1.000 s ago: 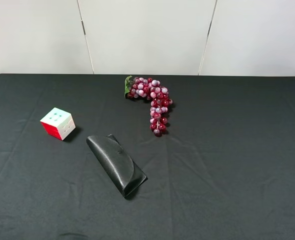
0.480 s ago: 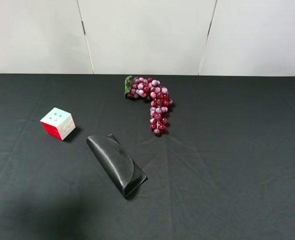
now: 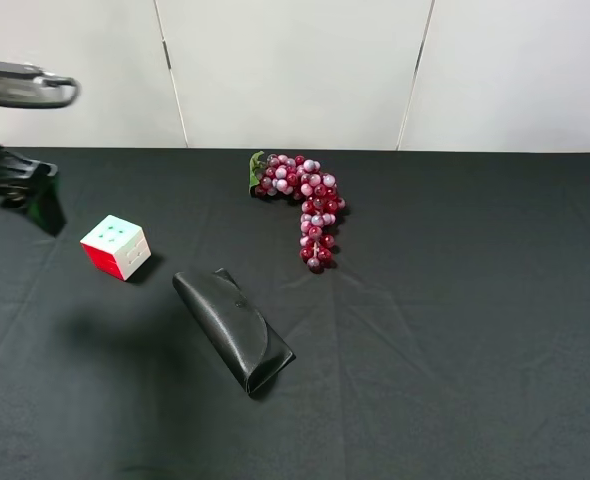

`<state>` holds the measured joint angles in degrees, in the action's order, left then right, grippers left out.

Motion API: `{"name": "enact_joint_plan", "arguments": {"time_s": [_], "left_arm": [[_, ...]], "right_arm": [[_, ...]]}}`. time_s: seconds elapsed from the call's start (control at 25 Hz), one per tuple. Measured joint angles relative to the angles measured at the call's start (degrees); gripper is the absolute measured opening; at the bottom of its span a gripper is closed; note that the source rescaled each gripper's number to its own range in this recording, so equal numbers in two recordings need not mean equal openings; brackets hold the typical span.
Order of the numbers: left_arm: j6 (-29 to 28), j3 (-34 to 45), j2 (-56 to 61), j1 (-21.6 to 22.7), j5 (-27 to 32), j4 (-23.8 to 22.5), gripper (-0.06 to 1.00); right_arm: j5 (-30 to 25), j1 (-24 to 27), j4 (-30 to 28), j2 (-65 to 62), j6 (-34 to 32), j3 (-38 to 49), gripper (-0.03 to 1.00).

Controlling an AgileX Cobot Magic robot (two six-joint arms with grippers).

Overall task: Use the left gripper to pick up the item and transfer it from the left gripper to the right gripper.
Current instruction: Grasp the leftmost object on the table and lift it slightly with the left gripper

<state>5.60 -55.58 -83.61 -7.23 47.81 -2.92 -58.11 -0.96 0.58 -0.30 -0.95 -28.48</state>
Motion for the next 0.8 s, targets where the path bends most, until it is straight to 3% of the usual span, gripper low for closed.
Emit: {"name": "enact_joint_plan", "arguments": {"time_s": [0.4,0.8], "left_arm": [[0.7,-3.9,-15.0,-5.3,-8.1,0.2,1.00],[2.2,-4.7,-24.6,-5.9,-16.4,1.4,1.00]], "right_arm": [[0.0,0.0,0.0,0.0,0.0,0.0,1.00],[0.0,0.0,0.0,0.0,0.0,0.0,1.00]]}}
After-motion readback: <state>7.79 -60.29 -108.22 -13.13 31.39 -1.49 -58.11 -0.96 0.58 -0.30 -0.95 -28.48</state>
